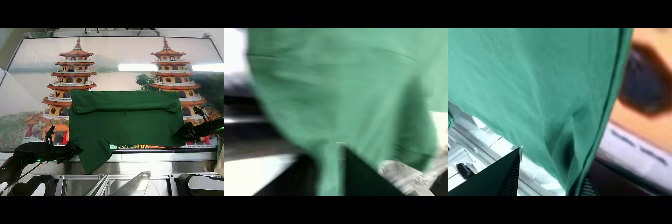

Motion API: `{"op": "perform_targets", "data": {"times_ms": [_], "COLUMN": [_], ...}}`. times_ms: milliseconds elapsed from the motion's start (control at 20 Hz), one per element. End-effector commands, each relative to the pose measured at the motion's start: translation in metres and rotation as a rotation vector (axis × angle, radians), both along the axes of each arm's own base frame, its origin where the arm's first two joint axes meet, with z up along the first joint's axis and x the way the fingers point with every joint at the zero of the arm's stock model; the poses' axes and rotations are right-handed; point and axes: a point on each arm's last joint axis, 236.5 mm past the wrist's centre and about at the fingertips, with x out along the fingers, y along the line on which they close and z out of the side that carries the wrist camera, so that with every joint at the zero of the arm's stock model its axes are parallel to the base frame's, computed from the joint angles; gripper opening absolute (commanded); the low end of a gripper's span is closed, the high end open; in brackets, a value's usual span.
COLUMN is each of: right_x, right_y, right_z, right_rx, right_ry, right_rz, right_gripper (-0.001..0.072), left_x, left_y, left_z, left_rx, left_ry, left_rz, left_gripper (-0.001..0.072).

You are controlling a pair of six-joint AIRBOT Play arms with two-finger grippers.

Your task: Fold the shirts.

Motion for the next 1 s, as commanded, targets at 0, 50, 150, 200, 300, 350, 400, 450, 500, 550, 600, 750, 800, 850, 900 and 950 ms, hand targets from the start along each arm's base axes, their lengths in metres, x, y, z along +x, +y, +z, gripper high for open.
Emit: {"op": "perform_targets", "data": {"times_ms": [0, 50, 150, 200, 300, 350, 400, 450, 500, 550, 600, 750, 800, 850, 900, 950], "right_x": [-0.003, -0.005, -0.007, -0.008, -0.009, -0.009, -0.011, -0.012, -0.014, -0.016, -0.017, -0.017, -0.015, -0.013, -0.011, -0.009], "right_y": [-0.005, -0.012, -0.026, -0.03, -0.029, -0.026, -0.024, -0.021, -0.018, -0.015, -0.01, 0.004, 0.007, 0.007, 0.006, 0.003], "right_z": [0.01, 0.011, 0.012, 0.012, 0.011, 0.009, 0.006, 0.003, 0.0, -0.001, -0.001, 0.012, 0.021, 0.031, 0.044, 0.059], "right_rx": [0.033, 0.029, 0.026, 0.027, 0.041, 0.046, 0.045, 0.043, 0.044, 0.047, 0.053, 0.122, 0.154, 0.179, 0.208, 0.234], "right_ry": [0.031, 0.03, 0.029, 0.03, 0.031, 0.035, 0.039, 0.045, 0.052, 0.059, 0.064, 0.073, 0.076, 0.078, 0.085, 0.088], "right_rz": [-0.056, -0.081, -0.138, -0.162, -0.186, -0.193, -0.197, -0.195, -0.194, -0.189, -0.179, -0.152, -0.152, -0.146, -0.133, -0.121], "right_gripper": [0.0429, 0.0429, 0.043, 0.0429, 0.0429, 0.0429, 0.0429, 0.0429, 0.0429, 0.0428, 0.0425, 0.0021, 0.0019, 0.0019, 0.0019, 0.0019], "left_x": [0.0, -0.003, -0.006, -0.006, -0.006, -0.005, -0.005, -0.005, -0.005, -0.005, -0.005, -0.004, -0.003, 0.0, 0.006, 0.014], "left_y": [-0.009, -0.01, -0.012, -0.012, -0.012, -0.011, -0.011, -0.011, -0.011, -0.011, -0.011, -0.013, -0.014, -0.017, -0.021, -0.023], "left_z": [0.006, 0.007, 0.008, 0.008, 0.008, 0.007, 0.007, 0.007, 0.007, 0.007, 0.008, 0.009, 0.013, 0.022, 0.036, 0.052], "left_rx": [-0.049, -0.055, -0.063, -0.063, -0.06, -0.058, -0.057, -0.057, -0.058, -0.057, -0.058, -0.065, -0.075, -0.09, -0.107, -0.118], "left_ry": [-0.003, -0.003, -0.003, -0.004, -0.009, -0.012, -0.013, -0.012, -0.013, -0.012, -0.012, -0.014, -0.017, -0.027, -0.054, -0.1], "left_rz": [0.011, -0.011, -0.033, -0.032, -0.035, -0.034, -0.033, -0.033, -0.033, -0.033, -0.033, -0.032, -0.039, -0.062, -0.093, -0.124], "left_gripper": [0.0088, 0.007, 0.0032, 0.0032, 0.0031, 0.0032, 0.0031, 0.0031, 0.0032, 0.0032, 0.0032, 0.0031, 0.0031, 0.0031, 0.0031, 0.0031]}}
